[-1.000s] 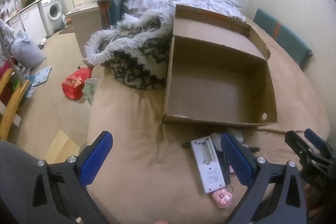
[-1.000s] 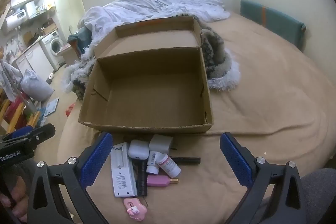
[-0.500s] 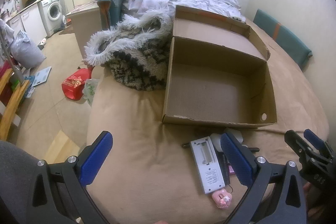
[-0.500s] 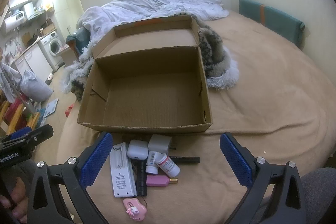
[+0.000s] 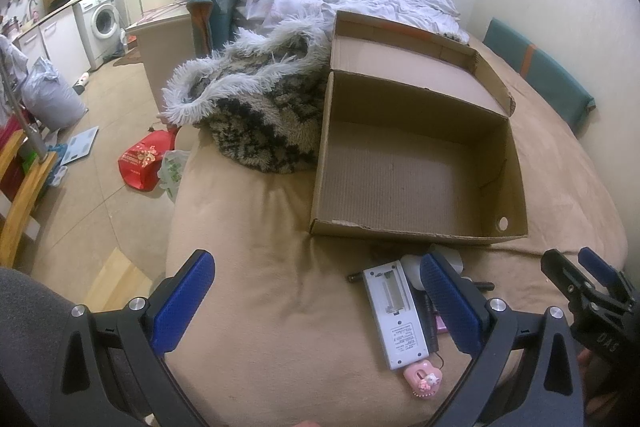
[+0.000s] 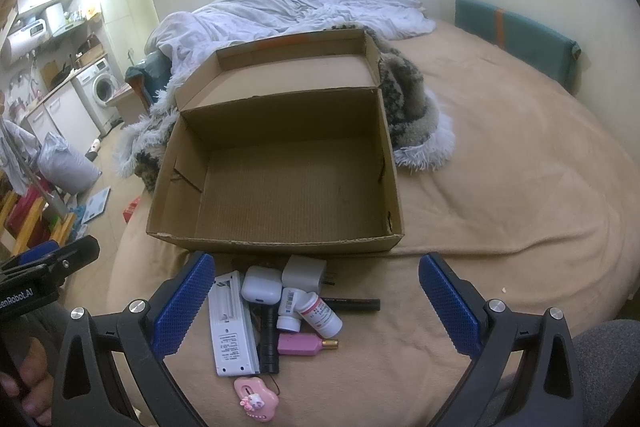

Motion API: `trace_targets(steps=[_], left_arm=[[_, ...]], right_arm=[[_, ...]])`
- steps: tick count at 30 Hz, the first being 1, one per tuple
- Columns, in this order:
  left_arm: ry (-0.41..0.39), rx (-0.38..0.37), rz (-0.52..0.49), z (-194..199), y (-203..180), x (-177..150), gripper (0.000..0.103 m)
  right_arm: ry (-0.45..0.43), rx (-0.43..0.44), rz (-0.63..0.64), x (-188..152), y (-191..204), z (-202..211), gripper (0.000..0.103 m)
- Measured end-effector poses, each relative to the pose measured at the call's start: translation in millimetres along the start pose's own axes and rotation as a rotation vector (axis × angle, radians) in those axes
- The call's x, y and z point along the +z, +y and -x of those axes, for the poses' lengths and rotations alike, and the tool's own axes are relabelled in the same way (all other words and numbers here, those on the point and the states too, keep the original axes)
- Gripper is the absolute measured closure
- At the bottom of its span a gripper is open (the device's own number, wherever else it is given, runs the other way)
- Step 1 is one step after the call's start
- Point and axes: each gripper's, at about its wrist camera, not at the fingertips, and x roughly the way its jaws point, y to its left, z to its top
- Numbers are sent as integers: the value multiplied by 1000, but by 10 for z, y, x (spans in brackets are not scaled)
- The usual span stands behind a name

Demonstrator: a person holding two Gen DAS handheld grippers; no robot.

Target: Organize rigid objects

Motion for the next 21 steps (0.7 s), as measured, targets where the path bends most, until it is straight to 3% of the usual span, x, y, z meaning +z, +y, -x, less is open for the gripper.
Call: trace_targets(steps=[21], left_arm=[[-12,10,-11,-1,8,-14,1]], right_arm=[[-10,-10,-15,16,-26,20,0]])
